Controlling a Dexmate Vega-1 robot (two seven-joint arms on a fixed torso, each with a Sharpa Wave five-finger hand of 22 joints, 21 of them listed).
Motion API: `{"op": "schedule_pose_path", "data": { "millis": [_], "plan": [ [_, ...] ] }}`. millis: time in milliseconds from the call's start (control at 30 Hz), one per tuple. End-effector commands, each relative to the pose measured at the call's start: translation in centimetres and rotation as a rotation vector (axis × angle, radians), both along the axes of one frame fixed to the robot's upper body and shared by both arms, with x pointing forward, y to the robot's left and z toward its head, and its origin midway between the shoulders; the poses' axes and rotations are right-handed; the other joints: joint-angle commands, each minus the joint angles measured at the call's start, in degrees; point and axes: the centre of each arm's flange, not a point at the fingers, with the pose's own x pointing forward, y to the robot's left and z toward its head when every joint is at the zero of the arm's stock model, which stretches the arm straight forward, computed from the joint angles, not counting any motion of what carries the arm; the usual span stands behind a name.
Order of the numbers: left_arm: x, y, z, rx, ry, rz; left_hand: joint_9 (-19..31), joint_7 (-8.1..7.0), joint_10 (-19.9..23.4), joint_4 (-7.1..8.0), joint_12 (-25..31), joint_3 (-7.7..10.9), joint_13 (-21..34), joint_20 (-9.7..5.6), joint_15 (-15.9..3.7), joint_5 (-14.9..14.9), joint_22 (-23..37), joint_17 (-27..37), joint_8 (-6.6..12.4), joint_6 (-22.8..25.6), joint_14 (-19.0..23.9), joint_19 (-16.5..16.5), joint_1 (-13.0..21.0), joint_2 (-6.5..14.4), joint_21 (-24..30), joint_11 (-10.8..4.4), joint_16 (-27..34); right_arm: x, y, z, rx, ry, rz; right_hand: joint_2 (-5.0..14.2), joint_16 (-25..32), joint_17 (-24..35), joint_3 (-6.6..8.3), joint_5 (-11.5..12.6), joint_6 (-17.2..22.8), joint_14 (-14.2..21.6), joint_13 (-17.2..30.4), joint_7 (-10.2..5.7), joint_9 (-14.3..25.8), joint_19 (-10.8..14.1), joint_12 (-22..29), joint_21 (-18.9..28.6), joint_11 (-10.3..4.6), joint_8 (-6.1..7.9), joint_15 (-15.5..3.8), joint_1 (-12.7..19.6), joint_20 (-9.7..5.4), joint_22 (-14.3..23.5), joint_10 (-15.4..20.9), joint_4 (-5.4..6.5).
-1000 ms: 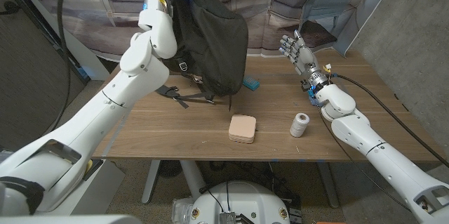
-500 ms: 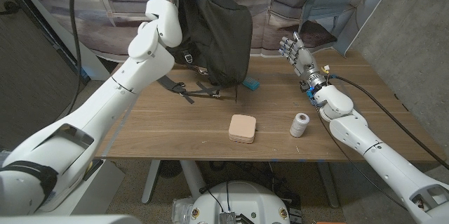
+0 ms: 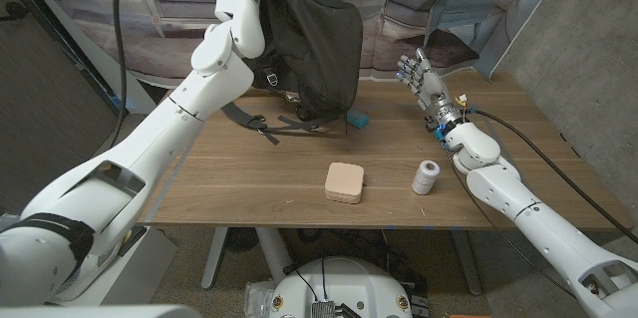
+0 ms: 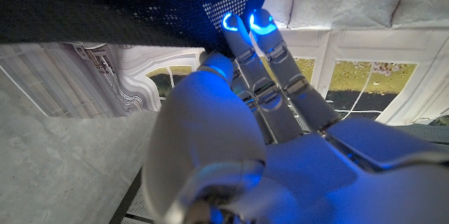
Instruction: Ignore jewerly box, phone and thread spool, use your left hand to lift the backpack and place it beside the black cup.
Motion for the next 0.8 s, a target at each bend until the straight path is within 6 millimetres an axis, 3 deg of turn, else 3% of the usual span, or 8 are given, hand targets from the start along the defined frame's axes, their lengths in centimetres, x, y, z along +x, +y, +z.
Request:
{"op": "schedule_pose_path", "data": {
  "millis": [33, 800],
  "plan": [
    [1.6, -1.1, 0.4, 0.009, 0.012, -0.022, 0.08, 0.02, 1.65, -0.03, -0.26, 0.31, 0.14, -4.24, -0.22, 0.3, 0.09, 0.33, -0.13, 0.71, 0.03, -0.25, -0.05, 0.63, 0.56, -1.52, -0.32, -0.1, -0.3, -0.8, 0.0, 0.012, -0.011, 0.41, -0.23, 0.11, -0.35, -0.15, 0.45, 0.48, 0.24, 0.27, 0.24, 0.42, -0.13, 0.03, -0.16, -0.15, 0.08, 0.4, 0.06, 0.34, 0.38, 0.23],
    [5.2, -3.4, -0.5, 0.073, 0.099, -0.016, -0.12, -0.77, 2.18, 0.08, -0.57, 0.43, 0.06, -4.14, -0.22, 0.28, 0.04, 0.6, 0.01, 1.54, 0.08, -0.52, -0.44, 0.38, 0.96, -2.16, -0.49, 0.2, -0.3, -1.4, 0.018, 0.016, -0.008, 0.44, -0.24, 0.1, -0.41, -0.21, 0.44, 0.46, 0.24, 0.27, 0.24, 0.45, -0.13, 0.03, -0.15, -0.15, 0.01, 0.45, -0.04, 0.34, 0.41, 0.22]
  ]
}}
